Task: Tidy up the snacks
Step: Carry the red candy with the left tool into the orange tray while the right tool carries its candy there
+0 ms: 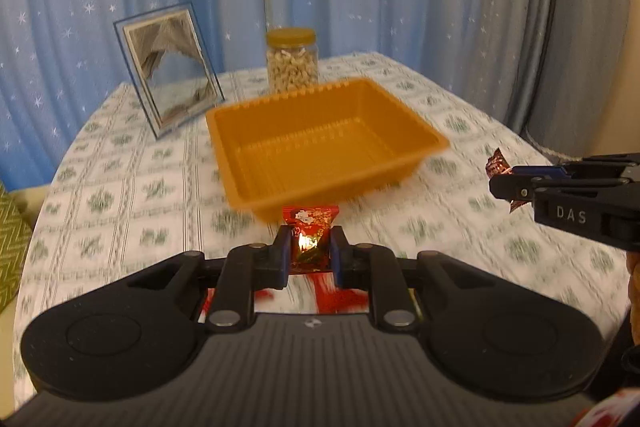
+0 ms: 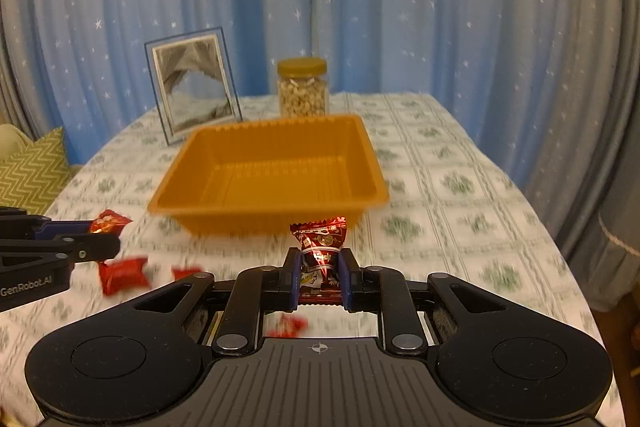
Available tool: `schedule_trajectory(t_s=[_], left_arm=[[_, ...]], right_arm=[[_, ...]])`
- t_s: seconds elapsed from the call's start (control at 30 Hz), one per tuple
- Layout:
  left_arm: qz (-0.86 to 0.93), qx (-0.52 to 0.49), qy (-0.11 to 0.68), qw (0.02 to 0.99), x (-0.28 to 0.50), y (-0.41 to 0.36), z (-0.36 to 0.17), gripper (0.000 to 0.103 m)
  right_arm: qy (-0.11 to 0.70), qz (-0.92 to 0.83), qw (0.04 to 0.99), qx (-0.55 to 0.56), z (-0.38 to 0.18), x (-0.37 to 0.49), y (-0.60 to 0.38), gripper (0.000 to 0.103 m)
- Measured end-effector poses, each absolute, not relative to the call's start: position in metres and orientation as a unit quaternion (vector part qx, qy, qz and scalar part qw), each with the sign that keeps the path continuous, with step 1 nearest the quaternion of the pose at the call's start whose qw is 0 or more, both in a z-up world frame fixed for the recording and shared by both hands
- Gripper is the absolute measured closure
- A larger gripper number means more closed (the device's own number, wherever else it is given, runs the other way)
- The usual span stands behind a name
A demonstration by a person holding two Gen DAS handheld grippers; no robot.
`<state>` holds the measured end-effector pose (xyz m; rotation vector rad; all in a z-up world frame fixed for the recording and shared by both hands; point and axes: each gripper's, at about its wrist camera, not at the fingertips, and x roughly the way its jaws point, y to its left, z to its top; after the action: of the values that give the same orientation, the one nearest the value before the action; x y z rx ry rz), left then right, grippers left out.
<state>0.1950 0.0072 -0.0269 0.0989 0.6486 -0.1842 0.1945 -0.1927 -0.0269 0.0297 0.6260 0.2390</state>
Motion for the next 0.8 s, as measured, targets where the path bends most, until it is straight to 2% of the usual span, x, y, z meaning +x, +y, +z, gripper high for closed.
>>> schedule_trajectory(t_s=[0.27, 0.8], left_arm=[[-0.084, 0.041, 0.31, 0.946, 0.254, 0.011, -0.028, 0.085], [-0.087, 0.022, 0.328, 0.941, 0.342, 0.014, -0.042, 0.085]], right_arm=[[0.295, 0.131, 0.946, 0.029, -0.02, 0.257, -0.187, 0.083], [0.327, 0.135, 0.934, 0.043, -0.037, 0.354, -0.172, 0.083]])
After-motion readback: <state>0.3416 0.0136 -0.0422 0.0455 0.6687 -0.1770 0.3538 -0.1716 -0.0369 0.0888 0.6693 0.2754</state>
